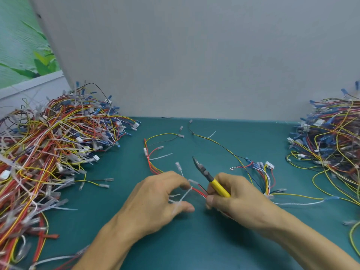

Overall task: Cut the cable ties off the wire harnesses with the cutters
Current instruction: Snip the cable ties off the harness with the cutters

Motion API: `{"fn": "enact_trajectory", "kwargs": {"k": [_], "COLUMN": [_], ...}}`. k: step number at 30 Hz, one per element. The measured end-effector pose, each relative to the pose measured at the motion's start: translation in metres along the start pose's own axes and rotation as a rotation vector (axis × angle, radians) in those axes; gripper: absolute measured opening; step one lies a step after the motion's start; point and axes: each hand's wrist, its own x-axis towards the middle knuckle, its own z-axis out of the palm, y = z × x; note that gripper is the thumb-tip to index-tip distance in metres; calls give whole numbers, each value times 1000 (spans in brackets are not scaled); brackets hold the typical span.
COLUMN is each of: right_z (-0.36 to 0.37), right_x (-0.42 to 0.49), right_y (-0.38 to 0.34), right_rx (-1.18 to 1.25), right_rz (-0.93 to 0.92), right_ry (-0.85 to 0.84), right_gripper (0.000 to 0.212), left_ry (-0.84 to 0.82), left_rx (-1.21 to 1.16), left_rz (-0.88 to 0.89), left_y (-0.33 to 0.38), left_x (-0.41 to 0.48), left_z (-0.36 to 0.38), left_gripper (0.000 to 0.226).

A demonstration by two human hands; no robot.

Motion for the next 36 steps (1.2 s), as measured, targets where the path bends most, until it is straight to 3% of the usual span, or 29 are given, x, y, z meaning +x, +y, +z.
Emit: {"fn": "enact_trajectory", "kwargs": {"k": [7,13,18,20,22,24,26,31,36], "right_z": [-3,1,-6,-9,-11,-16,-26,-45,-23], "right_x": [0,-3,-22,-31,-37,-42,-47,-53,-54], "right_y": [-4,-1,-7,-14,-25,-37,-42,-31,-20], "right_rx": [-107,-485,-647,-577,-357,-77,-33,-885,-1129], "right_rz": [67,48,-148,-284,-335,-325,-346,-267,-54], "right_ry": [-63,157,253,281,306,273,262,69,-54], "right_gripper": [7,23,22,11,5,12,15,7,13], "left_ry": [-21,-142,-219,-231,-234,-241,-243,-247,-246], "left_rx": [-16,-149,-249,-245,-226,-225,-234,-258,-270], "left_rz": [13,-110,-172,-184,-187,-186,-183,-208,-227], "left_y": [-5,-2,2,3,3,3,4,5,8], "left_x": [3,3,6,8,9,9,9,9,9], "left_z": [6,12,14,15,16,16,15,14,13], "left_gripper": [12,4,15,14,9,8,8,9,11]}}
